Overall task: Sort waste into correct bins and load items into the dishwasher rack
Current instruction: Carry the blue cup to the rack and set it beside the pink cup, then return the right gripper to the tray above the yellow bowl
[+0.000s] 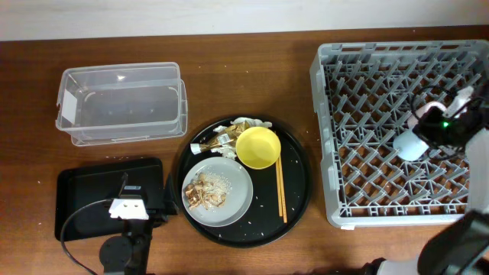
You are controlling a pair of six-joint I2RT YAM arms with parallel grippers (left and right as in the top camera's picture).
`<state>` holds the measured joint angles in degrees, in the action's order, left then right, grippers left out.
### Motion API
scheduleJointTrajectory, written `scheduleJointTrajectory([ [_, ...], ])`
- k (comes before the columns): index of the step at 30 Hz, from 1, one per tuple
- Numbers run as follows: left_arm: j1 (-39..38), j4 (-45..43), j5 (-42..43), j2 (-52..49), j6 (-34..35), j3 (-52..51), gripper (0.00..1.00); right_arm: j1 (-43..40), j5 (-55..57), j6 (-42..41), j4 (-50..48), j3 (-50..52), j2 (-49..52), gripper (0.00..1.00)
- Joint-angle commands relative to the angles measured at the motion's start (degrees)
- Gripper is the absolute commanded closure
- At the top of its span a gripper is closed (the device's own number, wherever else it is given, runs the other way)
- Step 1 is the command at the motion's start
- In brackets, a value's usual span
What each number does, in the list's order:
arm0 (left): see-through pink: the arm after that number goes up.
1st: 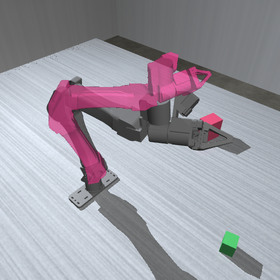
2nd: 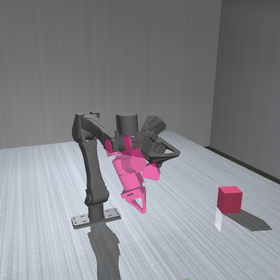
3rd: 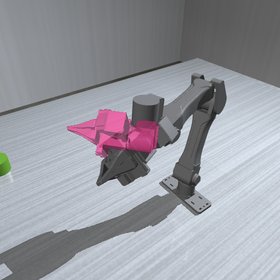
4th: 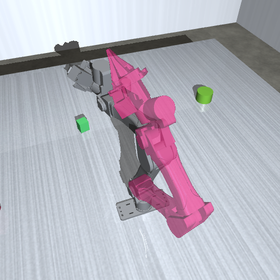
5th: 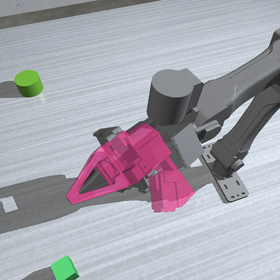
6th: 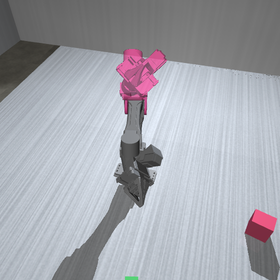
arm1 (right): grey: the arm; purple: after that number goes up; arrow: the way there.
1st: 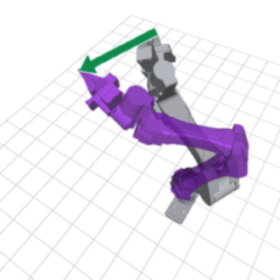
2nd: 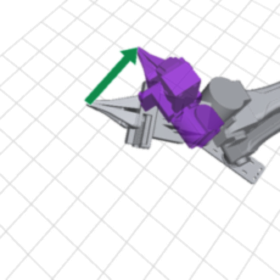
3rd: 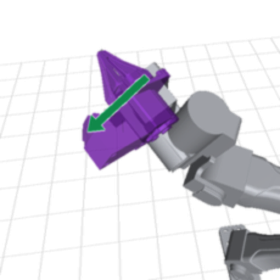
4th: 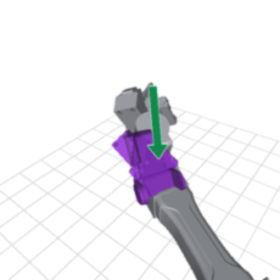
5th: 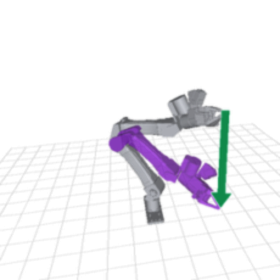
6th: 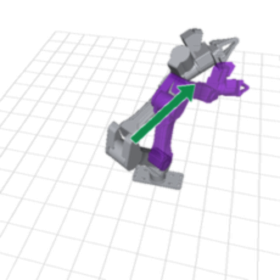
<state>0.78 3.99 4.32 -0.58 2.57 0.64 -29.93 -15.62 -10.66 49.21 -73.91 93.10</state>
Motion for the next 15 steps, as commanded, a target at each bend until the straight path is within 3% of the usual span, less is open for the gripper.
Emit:
scheduleJointTrajectory([
  [1, 0.3, 0.3, 0.2, 0.2, -0.9, -0.2, 0.00, 0.4, 2.8, -0.8, 0.6, 0.0, 3.5, 0.96],
  [8, 0.3, 0.3, 0.2, 0.2, -0.9, -0.2, 0.00, 0.4, -0.9, -0.8, 2.0, -0.1, -0.8, 0.95],
  [11, 0.3, 0.3, 0.2, 0.2, -0.9, -0.2, 0.00, 0.4, -5.4, -0.6, 2.8, -1.2, -7.0, 0.81],
  [12, 0.3, 0.3, 0.2, 0.2, -0.9, -0.2, 0.00, 0.4, -7.8, -0.3, 3.1, -1.8, -9.3, 0.69],
  [13, 0.3, 0.3, 0.2, 0.2, -0.9, -0.2, 0.00, 0.4, -10.3, 0.1, 3.3, -2.3, -11.4, 0.44],
  [15, 0.3, 0.3, 0.2, 0.2, -0.9, -0.2, 0.00, 0.4, -18.1, 2.7, 2.9, -3.2, -15.2, 0.06],
])
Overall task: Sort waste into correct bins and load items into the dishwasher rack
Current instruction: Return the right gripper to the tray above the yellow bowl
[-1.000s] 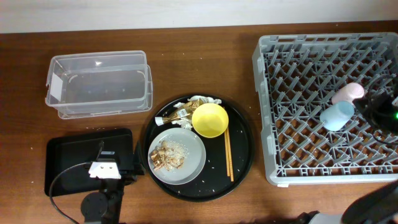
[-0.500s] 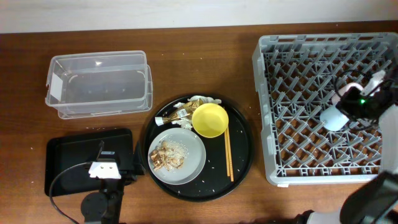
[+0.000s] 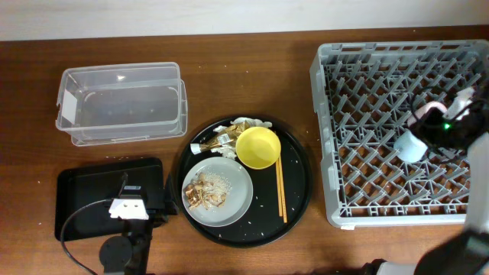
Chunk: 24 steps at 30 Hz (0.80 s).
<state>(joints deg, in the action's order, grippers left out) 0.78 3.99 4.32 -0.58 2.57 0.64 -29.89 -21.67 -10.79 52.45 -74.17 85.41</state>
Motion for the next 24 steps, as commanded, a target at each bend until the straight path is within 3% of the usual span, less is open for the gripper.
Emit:
scheduleJointTrajectory([
  [1, 0.3, 0.3, 0.2, 0.2, -0.9, -0.2, 0.01, 0.3, -18.0, 3.9, -1.4, -3.1, -9.8, 0.02],
  [6, 0.3, 0.3, 0.2, 0.2, -0.9, -0.2, 0.00, 1.6, -37.7, 3.9, -3.4, -3.0, -16.7, 0.02],
  [9, 0.3, 0.3, 0.2, 0.2, -0.9, -0.2, 0.00, 7.9, -36.0, 6.1, -2.1, -3.0, -17.8, 0.01],
  [12, 0.3, 0.3, 0.2, 0.2, -0.9, -0.2, 0.00, 17.4, -23.6, 6.1, 0.0, -3.0, -17.5, 0.00],
  [19, 0.3, 0.3, 0.2, 0.2, -0.9, -0.2, 0.00, 46.8, 13.2, -1.5, -1.0, -3.0, -9.0, 0.16],
  [24, 0.3, 0.3, 0.2, 0.2, -0.9, -0.2, 0.00, 58.7, 20.9, -3.4, -7.8, -3.0, 4.2, 0.30],
])
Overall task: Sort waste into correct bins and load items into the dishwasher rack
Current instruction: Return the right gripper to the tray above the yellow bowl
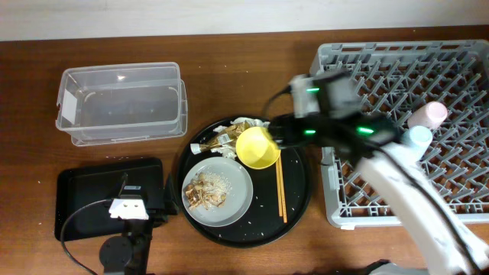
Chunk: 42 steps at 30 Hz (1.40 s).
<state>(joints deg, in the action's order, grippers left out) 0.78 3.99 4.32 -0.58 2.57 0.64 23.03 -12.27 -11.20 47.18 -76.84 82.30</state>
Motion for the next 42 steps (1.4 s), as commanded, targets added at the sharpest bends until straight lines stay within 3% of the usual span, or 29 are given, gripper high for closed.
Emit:
scheduleJointTrajectory([
  [1, 0.3, 0.3, 0.2, 0.2, -0.9, -0.2, 0.00, 8.0, 13.1, -4.7, -4.5, -0.3, 11.5, 0.42],
  [10, 0.3, 0.3, 0.2, 0.2, -0.9, -0.2, 0.00, 13.4, 13.2, -5.0, -13.1, -0.5, 25.8, 0.50],
  [25, 0.3, 0.3, 0.2, 0.2, -0.9, -0.2, 0.00, 16.6, 13.2, -7.2, -13.7, -0.4, 30.1, 0.54],
  [35, 0.3, 0.3, 0.2, 0.2, -0.9, -0.2, 0.01, 16.7, 16.3, -7.8, -10.2, -1.9, 31.1, 0.58],
  [39, 0.3, 0.3, 0.2, 0.2, -0.9, -0.2, 0.00, 16.7, 20.8, -7.8, -4.5, -6.2, 30.8, 0.58],
  [42, 0.3, 0.3, 0.2, 0.2, -0.9, -0.2, 0.00, 16.7, 23.5, -7.8, 2.9, -12.5, 30.8, 0.49],
])
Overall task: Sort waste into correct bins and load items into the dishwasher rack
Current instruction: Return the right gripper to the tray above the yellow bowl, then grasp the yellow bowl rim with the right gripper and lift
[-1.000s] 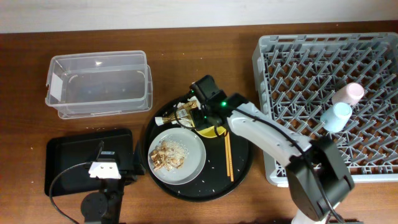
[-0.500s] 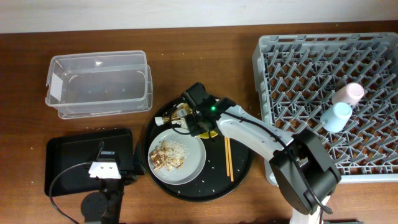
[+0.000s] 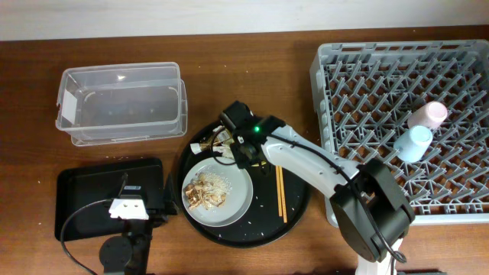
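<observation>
My right arm reaches from the lower right across the black round tray [image 3: 298, 206]. Its gripper [image 3: 229, 147] is low over the crumpled wrappers [image 3: 212, 142] at the tray's far left; the overhead view does not show how its fingers stand. The arm covers the middle of the tray, and no bowl shows there. A grey plate [image 3: 233, 200] with food scraps [image 3: 205, 191] lies at the tray's front, with brown chopsticks [image 3: 280, 192] to its right. A pink cup [image 3: 426, 115] and a light blue cup [image 3: 412, 143] stand in the grey dishwasher rack [image 3: 328, 92]. My left arm [image 3: 127, 208] rests at the lower left.
A clear plastic bin [image 3: 122, 103] stands at the back left. A black bin [image 3: 84, 200] sits at the front left, partly under the left arm and its cable. White crumbs dot the tray.
My right gripper has moved left, from the yellow bowl's far edge to the wrappers at the tray's far left. The arm now hides the bowl. Both cups stay in the rack.
My right gripper held the light blue cup low over the rack's right side, then a little further back. By the following moment the cup stood in the rack beside the pink one and the arm was over the tray. Now the gripper is at the wrappers.
</observation>
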You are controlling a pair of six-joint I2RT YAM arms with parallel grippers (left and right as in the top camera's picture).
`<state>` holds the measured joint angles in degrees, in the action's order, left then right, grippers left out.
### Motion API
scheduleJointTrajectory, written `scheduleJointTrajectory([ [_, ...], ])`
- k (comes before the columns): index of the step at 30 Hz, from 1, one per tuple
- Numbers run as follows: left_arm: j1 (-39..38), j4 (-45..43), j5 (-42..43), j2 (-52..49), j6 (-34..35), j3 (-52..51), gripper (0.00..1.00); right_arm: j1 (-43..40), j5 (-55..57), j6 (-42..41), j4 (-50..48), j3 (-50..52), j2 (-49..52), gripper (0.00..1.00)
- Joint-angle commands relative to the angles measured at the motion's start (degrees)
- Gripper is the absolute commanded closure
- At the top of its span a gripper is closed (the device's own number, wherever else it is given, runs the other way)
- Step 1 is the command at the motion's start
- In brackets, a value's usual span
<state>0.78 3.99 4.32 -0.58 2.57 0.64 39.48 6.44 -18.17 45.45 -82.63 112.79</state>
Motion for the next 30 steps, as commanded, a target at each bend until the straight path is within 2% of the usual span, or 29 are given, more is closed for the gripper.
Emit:
scheduleJointTrajectory([
  [1, 0.3, 0.3, 0.2, 0.2, -0.9, -0.2, 0.00, 0.2, 4.8, -0.8, 6.6, -8.5, 0.3, 0.48],
  [4, 0.3, 0.3, 0.2, 0.2, -0.9, -0.2, 0.00, 0.3, 1.7, -0.3, 11.5, -14.2, 0.3, 0.46],
  [8, 0.3, 0.3, 0.2, 0.2, -0.9, -0.2, 0.00, 0.3, -6.0, 3.1, 11.3, -14.6, 0.9, 0.44],
  [17, 0.3, 0.3, 0.2, 0.2, -0.9, -0.2, 0.00, 0.4, -7.2, 3.1, 9.6, -9.3, 3.5, 0.44],
  [30, 0.3, 0.3, 0.2, 0.2, -0.9, -0.2, 0.00, 1.9, -7.0, 5.9, 8.5, -8.2, 6.7, 0.46],
])
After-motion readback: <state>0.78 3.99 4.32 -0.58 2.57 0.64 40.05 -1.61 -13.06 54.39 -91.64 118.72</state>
